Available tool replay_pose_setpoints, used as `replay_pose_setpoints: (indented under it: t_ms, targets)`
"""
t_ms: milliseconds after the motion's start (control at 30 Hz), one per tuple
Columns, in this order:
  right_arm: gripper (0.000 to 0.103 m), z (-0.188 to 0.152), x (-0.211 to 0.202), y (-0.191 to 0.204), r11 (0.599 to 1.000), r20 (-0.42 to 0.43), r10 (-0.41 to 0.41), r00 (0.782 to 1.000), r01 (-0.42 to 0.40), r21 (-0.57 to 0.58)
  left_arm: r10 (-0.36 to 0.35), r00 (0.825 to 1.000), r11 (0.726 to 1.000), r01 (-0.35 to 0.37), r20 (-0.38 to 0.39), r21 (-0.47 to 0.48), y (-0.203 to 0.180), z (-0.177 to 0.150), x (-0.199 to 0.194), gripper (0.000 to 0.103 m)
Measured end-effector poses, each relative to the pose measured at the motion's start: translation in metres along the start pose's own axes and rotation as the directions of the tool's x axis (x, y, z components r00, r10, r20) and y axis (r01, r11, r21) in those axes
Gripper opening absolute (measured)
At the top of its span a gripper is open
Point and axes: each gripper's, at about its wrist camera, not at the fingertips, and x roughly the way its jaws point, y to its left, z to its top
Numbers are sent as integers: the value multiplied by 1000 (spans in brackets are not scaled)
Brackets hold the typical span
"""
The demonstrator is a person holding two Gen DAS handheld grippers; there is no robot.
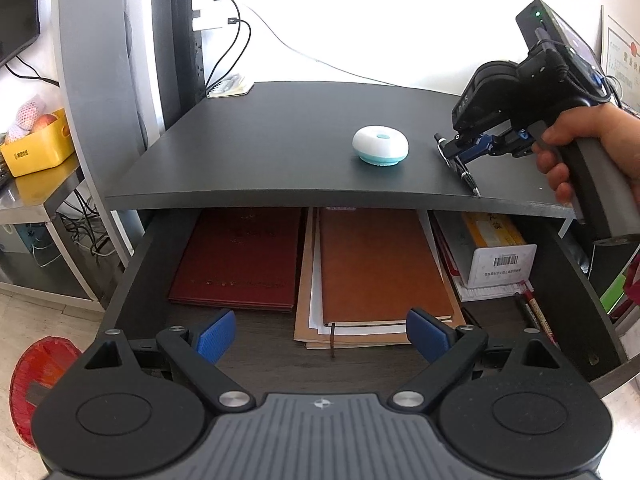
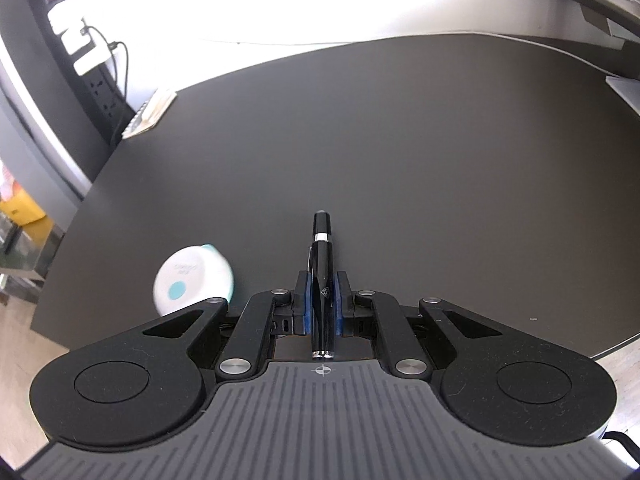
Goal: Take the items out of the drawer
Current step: 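Lower the black pen onto the dresser top and open the right gripper, then withdraw the right gripper from the dresser top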
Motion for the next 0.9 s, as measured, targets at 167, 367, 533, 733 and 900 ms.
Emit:
replay_pose_setpoints:
  t_ms: [167, 367, 533, 733, 900]
  targets:
    - [14, -3, 5, -4, 1000, 39, 5, 999, -6, 18, 0, 1000, 1000, 0, 0, 5, -3, 0, 0, 93]
    - [39, -12, -15, -6, 1000, 136, 11, 991, -13, 10, 12, 1000, 1000, -12, 5, 14, -5, -2, -9, 93]
    - [44, -26, -53, 1, 999, 146, -1, 989, 8, -49, 13, 1000, 1000, -14, 23, 21, -8, -4, -25, 93]
    - [52, -70, -104, 10, 994, 100, -9, 995, 20, -108, 29, 999, 999, -30, 29, 33, -12, -15, -48, 93]
    - [54, -117, -143, 5, 997, 60, -12, 998, 16, -79, 48, 999, 998, -49, 20, 43, -13, -31, -64, 93]
